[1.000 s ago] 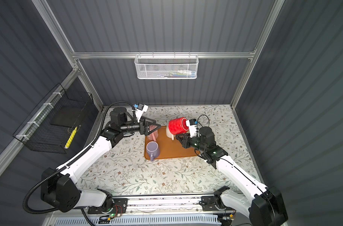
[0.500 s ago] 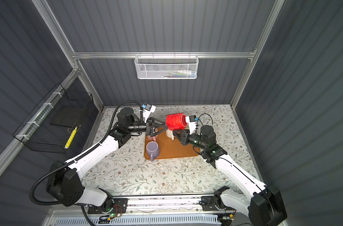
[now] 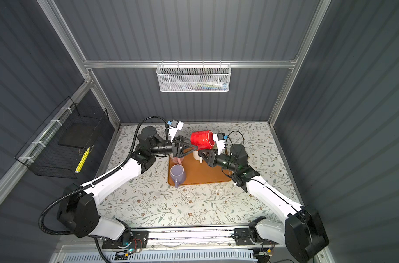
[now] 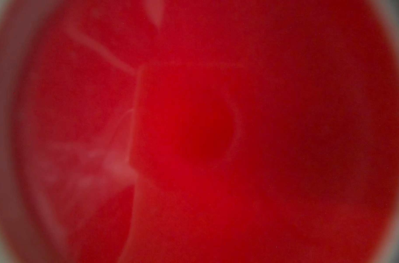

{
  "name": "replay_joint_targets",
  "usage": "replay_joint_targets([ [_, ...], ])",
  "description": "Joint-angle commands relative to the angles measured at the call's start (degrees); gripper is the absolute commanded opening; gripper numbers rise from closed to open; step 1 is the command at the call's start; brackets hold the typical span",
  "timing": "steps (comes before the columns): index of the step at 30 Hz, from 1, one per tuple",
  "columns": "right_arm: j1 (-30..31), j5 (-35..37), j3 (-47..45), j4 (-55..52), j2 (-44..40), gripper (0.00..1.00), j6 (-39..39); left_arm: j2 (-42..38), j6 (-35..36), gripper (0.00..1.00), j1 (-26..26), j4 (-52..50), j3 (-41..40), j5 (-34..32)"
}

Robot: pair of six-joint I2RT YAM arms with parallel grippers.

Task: Turn the mug right side up
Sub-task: Place the mug at the top-left of the table.

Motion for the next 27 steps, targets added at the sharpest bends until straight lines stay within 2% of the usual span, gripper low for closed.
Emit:
replay_joint_targets([
  [1, 0.54, -1.44, 2.75, 5.81, -0.37, 0.0, -0.47, 1.19, -2.85, 0.71, -0.53, 5.68, -1.46, 1.77],
  [10, 1.1, -2.43, 2.03, 7.78, 0.68, 0.0, 0.9, 4.35, -7.24, 0.48, -1.02, 12.56, -0.94, 2.89],
  [17, 1.13, -1.07, 1.99, 7.78, 0.31, 0.0, 0.4, 3.79, -6.9, 0.34, -1.11, 12.69, -1.32, 2.52],
  [21, 1.03, -0.75, 1.82, 8.01, -0.07, 0.0, 0.66, 2.77, -5.74, 0.34, -1.11, 12.02, -1.98, 1.74],
  [27, 0.98, -0.36, 1.6, 8.47, -1.2, 0.0, 0.84, 1.42, -2.65, 0.42, -1.11, 7.48, -1.1, 1.07],
])
